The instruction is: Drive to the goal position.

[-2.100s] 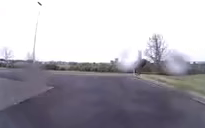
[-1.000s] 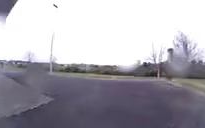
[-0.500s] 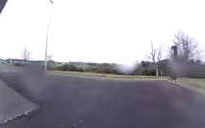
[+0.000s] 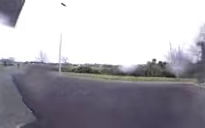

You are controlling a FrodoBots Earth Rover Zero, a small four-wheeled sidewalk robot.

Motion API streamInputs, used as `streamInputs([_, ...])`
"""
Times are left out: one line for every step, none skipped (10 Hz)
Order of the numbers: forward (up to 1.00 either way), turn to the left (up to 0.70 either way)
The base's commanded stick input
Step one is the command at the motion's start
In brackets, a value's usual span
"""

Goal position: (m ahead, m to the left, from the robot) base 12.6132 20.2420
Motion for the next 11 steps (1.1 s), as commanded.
streamInputs([1.00, 0.40])
streamInputs([1.00, 0.40])
streamInputs([1.00, 0.40])
streamInputs([1.00, 0.40])
streamInputs([1.00, 0.40])
streamInputs([1.00, 0.40])
streamInputs([1.00, 0.40])
streamInputs([1.00, 0.40])
streamInputs([1.00, 0.40])
streamInputs([1.00, 0.40])
streamInputs([1.00, 0.40])
